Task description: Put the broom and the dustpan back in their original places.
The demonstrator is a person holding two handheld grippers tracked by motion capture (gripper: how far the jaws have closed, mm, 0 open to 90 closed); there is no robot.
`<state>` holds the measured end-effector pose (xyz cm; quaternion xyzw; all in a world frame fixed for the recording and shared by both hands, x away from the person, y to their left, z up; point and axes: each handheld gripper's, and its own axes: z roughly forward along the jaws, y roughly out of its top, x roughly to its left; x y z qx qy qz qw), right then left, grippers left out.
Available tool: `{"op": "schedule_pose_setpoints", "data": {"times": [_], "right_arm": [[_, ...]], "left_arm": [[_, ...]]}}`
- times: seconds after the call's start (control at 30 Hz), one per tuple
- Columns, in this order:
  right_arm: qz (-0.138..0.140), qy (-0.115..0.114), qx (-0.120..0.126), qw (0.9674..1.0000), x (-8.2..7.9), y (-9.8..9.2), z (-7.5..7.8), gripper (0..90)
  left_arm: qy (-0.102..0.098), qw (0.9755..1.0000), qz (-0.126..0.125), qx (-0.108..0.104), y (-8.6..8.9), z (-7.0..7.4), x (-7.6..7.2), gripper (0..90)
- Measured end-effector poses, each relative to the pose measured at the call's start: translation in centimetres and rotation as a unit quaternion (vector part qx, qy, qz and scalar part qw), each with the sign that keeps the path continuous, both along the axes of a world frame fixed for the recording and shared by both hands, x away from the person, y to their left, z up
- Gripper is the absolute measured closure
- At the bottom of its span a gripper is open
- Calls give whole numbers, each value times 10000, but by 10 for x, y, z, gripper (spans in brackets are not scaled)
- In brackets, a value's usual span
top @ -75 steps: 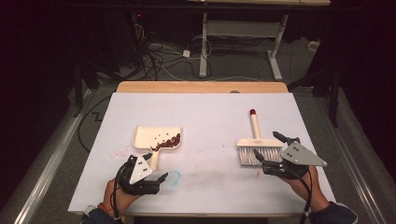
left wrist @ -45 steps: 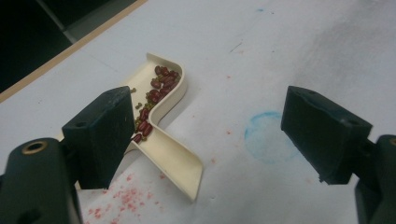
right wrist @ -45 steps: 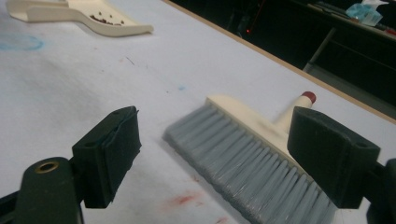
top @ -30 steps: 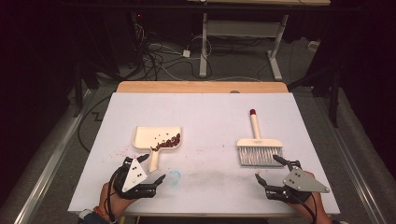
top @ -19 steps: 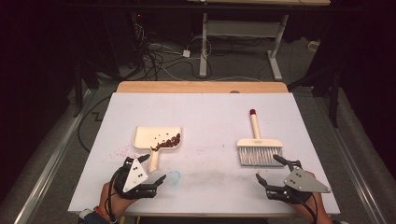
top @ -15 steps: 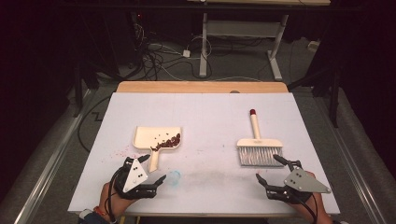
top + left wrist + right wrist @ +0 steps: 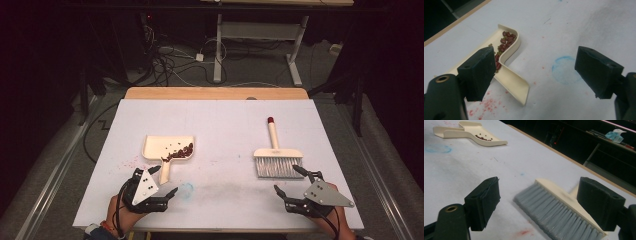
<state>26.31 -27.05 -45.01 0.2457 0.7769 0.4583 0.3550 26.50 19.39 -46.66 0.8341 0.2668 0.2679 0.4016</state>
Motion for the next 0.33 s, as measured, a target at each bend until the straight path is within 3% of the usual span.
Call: {"op": "schedule_pose_setpoints", "data": {"times": [0.33], "right_arm": [[12,4,-6,10000,2,2,-1,188]], "left_arm": [[-6,10000,20,-25,1,0,0,170]]}}
